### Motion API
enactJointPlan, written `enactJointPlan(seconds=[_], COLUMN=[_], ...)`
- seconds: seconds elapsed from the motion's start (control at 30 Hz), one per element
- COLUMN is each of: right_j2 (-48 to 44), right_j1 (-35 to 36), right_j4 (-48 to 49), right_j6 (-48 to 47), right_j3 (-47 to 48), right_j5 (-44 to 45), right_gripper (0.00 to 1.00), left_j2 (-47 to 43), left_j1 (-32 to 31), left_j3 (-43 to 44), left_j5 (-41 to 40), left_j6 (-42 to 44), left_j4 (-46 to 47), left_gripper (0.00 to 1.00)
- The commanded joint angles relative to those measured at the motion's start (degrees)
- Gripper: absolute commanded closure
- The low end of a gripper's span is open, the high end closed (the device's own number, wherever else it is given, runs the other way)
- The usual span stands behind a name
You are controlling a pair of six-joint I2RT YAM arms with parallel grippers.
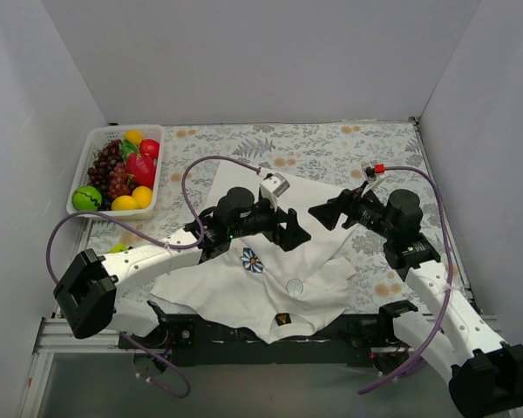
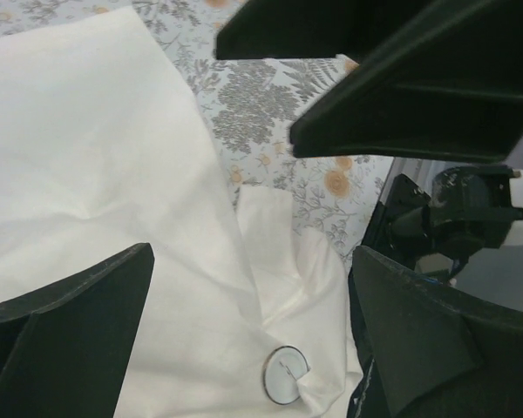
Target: Pin the brooch onto the clothing
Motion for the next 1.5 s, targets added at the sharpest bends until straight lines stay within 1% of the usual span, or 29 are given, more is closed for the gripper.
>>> enactJointPlan(seconds=[0.0, 0.07, 0.13, 0.3, 0.4, 0.6, 0.63, 0.7, 0.73, 0.77, 0.83, 0.87, 0.97, 1.0, 1.03, 1.07, 1.1, 1.13, 1.17, 1.2, 1.37, 1.4, 1.43, 1.47], right_j2=[0.94, 1.73, 3.04, 7.61, 10.69, 16.14, 17.62, 19.04, 20.35, 21.23, 23.86, 24.84, 28.09, 28.88, 30.28, 31.08, 31.87, 33.53, 34.33, 35.73, 39.52, 40.57, 41.10, 41.54], right_j1=[-0.16, -0.16, -0.16, -0.34, -0.42, -1.39, -1.91, -3.84, -4.90, -7.26, -9.73, -12.00, -15.44, -16.15, -16.59, -16.68, -16.77, -16.69, -16.77, -16.69, -16.77, -16.60, -16.68, -16.68], right_j4=[-2.31, -3.63, -4.50, -9.07, -12.49, -16.37, -17.42, -18.04, -17.87, -17.96, -18.92, -19.53, -19.45, -19.28, -19.01, -18.75, -18.49, -18.48, -18.75, -18.66, -18.75, -18.66, -18.66, -18.66], right_j6=[-2.59, -3.12, -3.21, -4.18, -4.61, -5.85, -6.02, -5.76, -5.58, -4.89, -4.35, -4.18, -3.83, -3.65, -3.21, -3.04, -3.03, -3.12, -3.12, -3.12, -3.47, -3.56, -3.56, -3.74], right_j3=[2.78, 2.87, 3.04, 6.37, 8.48, 11.13, 11.83, 11.92, 11.66, 11.57, 11.66, 12.00, 11.75, 11.57, 11.57, 11.66, 12.00, 12.44, 12.80, 13.32, 15.17, 15.43, 15.96, 16.14], right_j5=[3.54, 6.00, 8.89, 13.38, 16.55, 23.41, 24.28, 25.08, 23.95, 23.68, 22.72, 22.54, 21.92, 22.01, 21.66, 21.66, 21.66, 21.48, 21.74, 21.92, 22.45, 22.36, 22.36, 22.62], right_gripper=[0.05, 0.05, 0.05, 0.05, 0.05, 0.05, 0.05, 0.06, 0.06, 0.07, 0.09, 0.10, 0.11, 0.11, 0.11, 0.11, 0.12, 0.12, 0.12, 0.12, 0.13, 0.13, 0.13, 0.16], left_j2=[0.90, 2.57, 5.10, 10.74, 12.59, 17.23, 18.12, 21.18, 22.25, 23.39, 26.20, 27.17, 31.91, 33.75, 35.51, 39.36, 41.14, 42.81, 45.78, 46.77, 49.68, 50.20, 50.56, 50.91], left_j1=[4.58, 6.95, 9.23, 14.33, 18.03, 27.69, 30.57, 33.49, 35.85, 36.92, 39.03, 39.56, 40.45, 40.62, 40.80, 40.80, 40.97, 41.24, 41.41, 41.85, 42.03, 42.03, 42.03, 42.03], left_j3=[2.71, 4.55, 6.40, 13.95, 16.68, 21.08, 22.74, 24.33, 25.99, 26.97, 28.73, 30.91, 34.78, 38.28, 40.40, 42.34, 46.71, 48.32, 49.81, 51.57, 52.29, 52.29, 52.55, 52.47], left_j5=[-1.10, -0.30, -1.35, -2.58, -3.02, -3.46, -3.64, -3.02, -3.28, -3.98, -8.02, -8.99, -13.29, -14.26, -14.88, -15.32, -15.24, -15.41, -15.50, -15.50, -15.50, -15.50, -17.24, -16.91], left_j6=[-4.09, -4.97, -5.32, -7.16, -9.44, -14.63, -16.73, -18.50, -20.33, -21.05, -22.28, -22.20, -20.45, -19.92, -19.22, -18.25, -17.72, -17.37, -16.84, -16.84, -15.26, -14.73, -14.55, -14.29], left_j4=[-1.26, -2.31, -4.93, -10.75, -11.98, -15.14, -16.63, -18.04, -19.96, -21.03, -24.09, -24.98, -28.76, -30.08, -33.05, -34.64, -36.23, -38.42, -39.31, -39.93, -38.44, -38.27, -38.18, -38.00], left_gripper=[0.02, 0.02, 0.02, 0.02, 0.02, 0.02, 0.02, 0.02, 0.02, 0.02, 0.02, 0.02, 0.02, 0.02, 0.02, 0.02, 0.02, 0.02, 0.02, 0.02, 0.02, 0.03, 0.05, 0.06])
